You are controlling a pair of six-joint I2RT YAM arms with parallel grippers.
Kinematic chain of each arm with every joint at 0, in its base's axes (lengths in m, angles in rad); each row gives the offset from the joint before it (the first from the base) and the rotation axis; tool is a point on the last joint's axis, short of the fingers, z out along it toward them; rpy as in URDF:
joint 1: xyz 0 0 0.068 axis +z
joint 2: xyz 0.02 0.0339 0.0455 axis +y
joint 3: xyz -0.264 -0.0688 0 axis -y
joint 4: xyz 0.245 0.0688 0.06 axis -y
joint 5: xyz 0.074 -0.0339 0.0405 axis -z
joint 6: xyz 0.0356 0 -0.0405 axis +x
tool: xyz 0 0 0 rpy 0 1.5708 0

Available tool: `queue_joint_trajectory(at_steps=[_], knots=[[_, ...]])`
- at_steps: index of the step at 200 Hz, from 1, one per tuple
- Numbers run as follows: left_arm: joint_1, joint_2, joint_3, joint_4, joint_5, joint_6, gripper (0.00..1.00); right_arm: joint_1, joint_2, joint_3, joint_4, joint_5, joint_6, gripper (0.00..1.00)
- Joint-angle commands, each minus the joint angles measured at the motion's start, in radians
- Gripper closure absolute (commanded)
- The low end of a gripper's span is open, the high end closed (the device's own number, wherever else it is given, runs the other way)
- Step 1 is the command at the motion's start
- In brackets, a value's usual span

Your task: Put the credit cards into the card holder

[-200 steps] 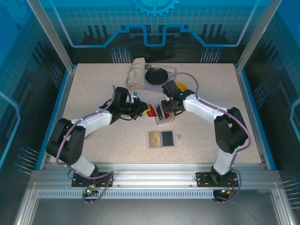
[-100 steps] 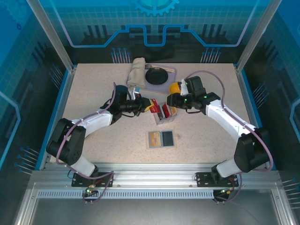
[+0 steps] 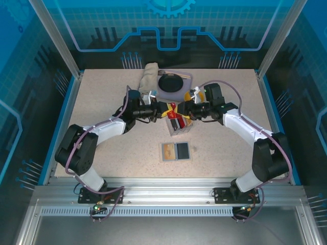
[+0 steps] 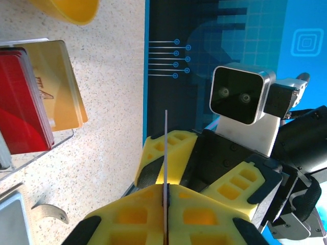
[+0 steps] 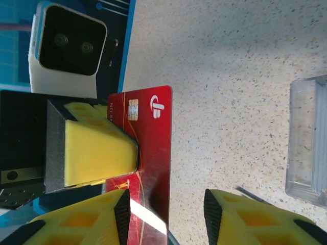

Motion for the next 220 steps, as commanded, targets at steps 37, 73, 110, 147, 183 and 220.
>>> queue_joint_trajectory(at_steps=[37,73,110,147,183,220], knots=[[-0.018,0.038,0.054,0.091,0.067,-0.044,0.91,-0.018,0.032,0.007,0.087,-0.104,0.048,0.71],[-0.018,0.031,0.05,0.067,0.069,-0.026,0.89,-0.038,0.02,0.002,0.031,-0.089,0.012,0.8],[-0.017,0.015,0.05,-0.024,0.074,0.03,0.84,-0.052,-0.003,-0.007,-0.003,-0.098,-0.022,0.91],[-0.017,-0.028,0.057,-0.303,0.012,0.175,0.59,-0.053,-0.051,-0.015,-0.11,-0.025,-0.081,0.96],[-0.022,-0.111,-0.001,-0.621,-0.168,0.332,0.45,0.015,-0.137,-0.041,-0.34,0.323,-0.17,0.95],[-0.083,-0.172,-0.076,-0.792,-0.327,0.417,0.41,0.203,-0.19,-0.139,-0.417,0.667,-0.118,0.95]])
